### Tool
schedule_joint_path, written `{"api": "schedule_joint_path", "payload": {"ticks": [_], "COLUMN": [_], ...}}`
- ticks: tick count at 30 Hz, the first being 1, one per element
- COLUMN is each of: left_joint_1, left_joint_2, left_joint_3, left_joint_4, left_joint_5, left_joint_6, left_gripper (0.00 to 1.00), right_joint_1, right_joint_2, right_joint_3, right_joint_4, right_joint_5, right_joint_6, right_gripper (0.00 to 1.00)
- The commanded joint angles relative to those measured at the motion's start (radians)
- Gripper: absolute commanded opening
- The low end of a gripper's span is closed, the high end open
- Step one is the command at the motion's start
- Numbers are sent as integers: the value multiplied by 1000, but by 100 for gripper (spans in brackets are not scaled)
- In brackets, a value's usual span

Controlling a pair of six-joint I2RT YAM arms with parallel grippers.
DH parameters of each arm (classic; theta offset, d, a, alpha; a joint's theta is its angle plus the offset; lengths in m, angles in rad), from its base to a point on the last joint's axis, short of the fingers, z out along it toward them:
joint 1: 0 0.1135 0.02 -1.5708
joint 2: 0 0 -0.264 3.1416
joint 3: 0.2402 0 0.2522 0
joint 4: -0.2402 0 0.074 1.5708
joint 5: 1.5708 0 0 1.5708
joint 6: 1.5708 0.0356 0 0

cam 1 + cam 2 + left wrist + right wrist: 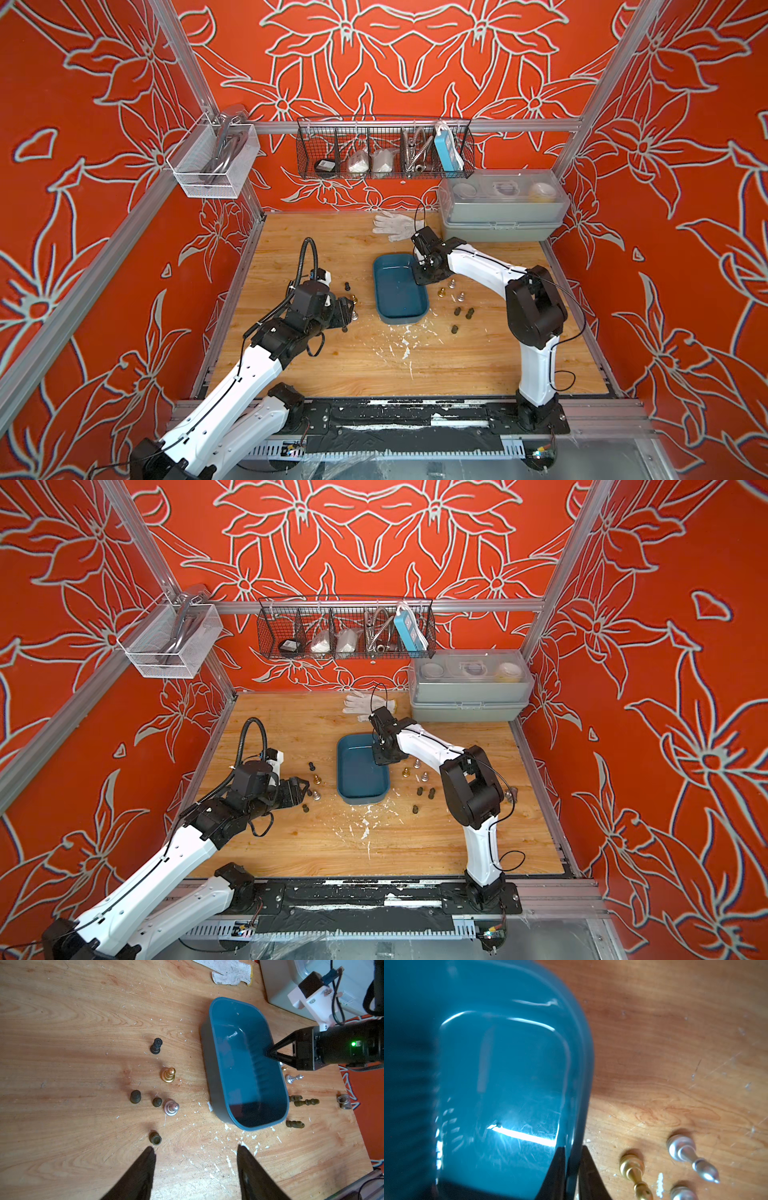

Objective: Put the chess pieces into the storage box
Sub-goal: Adjust the storage box at the center of the board.

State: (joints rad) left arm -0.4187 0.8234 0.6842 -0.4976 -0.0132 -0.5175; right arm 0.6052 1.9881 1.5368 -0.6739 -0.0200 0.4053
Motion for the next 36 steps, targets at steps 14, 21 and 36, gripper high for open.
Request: {"api": "schedule_joint_path", "payload": {"ticks": [14, 21, 36], "left_joint_1": [4, 5, 5], "left_joint_2": [27, 51, 80], "left_joint_3": [-34, -34, -10], "left_joint_4": [62, 80, 70], "left_joint_5": [-21, -9, -30], "left_joint_6": [-8, -19, -18], "left_gripper": [62, 62, 63], "right_joint_1": [24, 37, 45], "right_joint_2": [-232, -235, -298], "right_joint_3": [-248, -304, -339], "right_joint_4": [85, 132, 147], "right_joint_5": [42, 12, 44], "right_joint_6": [223, 286, 301], "right_gripper": [0, 0, 30]}}
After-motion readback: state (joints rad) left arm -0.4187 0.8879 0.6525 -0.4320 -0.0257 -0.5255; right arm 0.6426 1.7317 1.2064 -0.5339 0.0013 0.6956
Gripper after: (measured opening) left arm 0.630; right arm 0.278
